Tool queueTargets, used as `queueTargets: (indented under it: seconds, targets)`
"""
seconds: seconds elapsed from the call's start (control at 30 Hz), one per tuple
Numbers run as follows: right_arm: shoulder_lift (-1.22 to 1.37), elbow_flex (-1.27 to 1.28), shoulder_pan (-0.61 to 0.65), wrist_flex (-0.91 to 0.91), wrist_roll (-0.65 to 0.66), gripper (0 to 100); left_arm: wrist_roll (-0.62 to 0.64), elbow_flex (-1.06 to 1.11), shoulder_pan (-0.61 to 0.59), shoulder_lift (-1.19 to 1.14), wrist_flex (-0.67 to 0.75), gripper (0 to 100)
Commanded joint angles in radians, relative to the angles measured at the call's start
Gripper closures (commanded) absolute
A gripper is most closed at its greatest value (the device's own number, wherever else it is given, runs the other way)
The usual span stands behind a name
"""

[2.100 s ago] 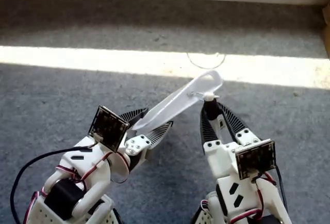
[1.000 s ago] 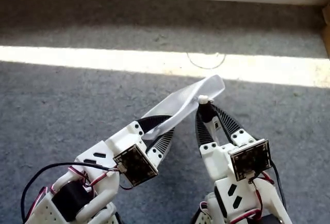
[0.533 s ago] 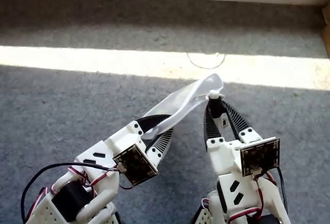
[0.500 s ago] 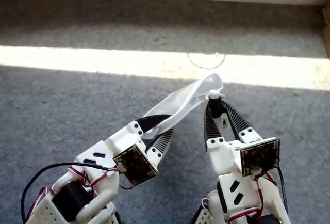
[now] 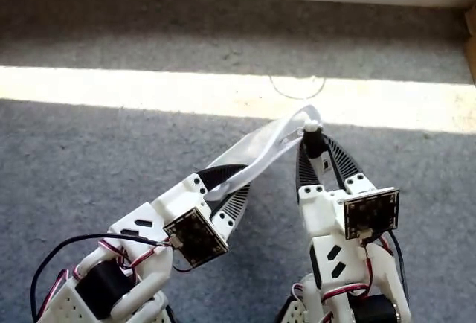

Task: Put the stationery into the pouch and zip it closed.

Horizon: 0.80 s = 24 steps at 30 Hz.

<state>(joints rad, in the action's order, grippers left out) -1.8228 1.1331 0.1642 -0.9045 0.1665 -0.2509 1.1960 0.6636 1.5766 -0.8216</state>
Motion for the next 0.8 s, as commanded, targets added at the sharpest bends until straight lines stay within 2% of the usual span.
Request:
queueTargets:
  seconds: [0.0,0.27,0.6,0.77]
  targets:
    - [0.002,-0.001,-0.054,0.067,-0.011,99.3,-0.009,-0.004,-0.03,0.018,0.002,99]
    - [0.002,0.041,-0.079,0.12,-0.011,99.3,-0.011,0.054,-0.03,0.268,-0.066,99]
    - [0.002,0.041,-0.081,0.12,-0.011,99.3,-0.011,0.048,-0.033,0.24,-0.069,99]
    - [0.002,0.042,-0.081,0.119,-0.012,99.3,-0.011,0.038,-0.11,0.24,-0.066,99]
